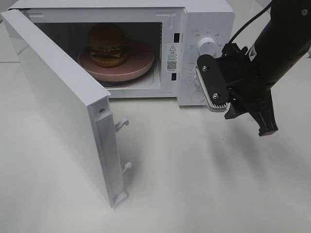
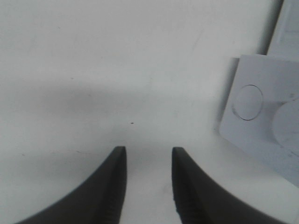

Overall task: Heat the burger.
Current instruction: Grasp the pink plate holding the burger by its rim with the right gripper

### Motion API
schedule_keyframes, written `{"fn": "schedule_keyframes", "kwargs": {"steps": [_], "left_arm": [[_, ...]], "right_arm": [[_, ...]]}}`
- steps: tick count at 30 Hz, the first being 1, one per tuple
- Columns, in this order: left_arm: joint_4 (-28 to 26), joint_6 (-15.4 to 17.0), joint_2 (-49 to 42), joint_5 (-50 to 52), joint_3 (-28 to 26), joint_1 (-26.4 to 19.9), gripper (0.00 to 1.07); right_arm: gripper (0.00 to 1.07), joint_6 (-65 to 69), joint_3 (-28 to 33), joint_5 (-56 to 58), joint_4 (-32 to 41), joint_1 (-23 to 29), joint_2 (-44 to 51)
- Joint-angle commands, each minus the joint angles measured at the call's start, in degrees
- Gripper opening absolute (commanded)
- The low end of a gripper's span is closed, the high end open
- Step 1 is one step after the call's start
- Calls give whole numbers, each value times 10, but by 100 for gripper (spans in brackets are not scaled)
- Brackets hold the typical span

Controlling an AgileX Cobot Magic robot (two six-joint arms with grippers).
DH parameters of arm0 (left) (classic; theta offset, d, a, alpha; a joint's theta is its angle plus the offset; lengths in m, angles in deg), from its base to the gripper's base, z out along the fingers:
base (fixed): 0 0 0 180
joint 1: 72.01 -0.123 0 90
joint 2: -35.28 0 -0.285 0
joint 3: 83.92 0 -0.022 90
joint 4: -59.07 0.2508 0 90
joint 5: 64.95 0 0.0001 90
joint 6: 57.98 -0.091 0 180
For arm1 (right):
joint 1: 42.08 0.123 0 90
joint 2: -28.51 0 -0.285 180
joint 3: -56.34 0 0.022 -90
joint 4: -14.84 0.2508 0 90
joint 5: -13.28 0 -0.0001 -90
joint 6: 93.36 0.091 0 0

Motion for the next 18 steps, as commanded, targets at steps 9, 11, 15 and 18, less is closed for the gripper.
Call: {"fn": "schedule_keyframes", "kwargs": {"steps": [9, 11, 15, 18], "left_arm": [[-2, 3, -2, 8, 2, -1, 98], [-2, 3, -2, 8, 2, -1, 98], [-2, 3, -2, 8, 2, -1, 98], [-2, 3, -2, 8, 2, -1, 98]], "right_arm": [[92, 53, -1, -73, -37, 25, 5], [92, 54, -1, -88, -44, 36, 5], [91, 54, -1, -102, -52, 48, 5], [90, 54, -3, -111, -52, 62, 4]]}}
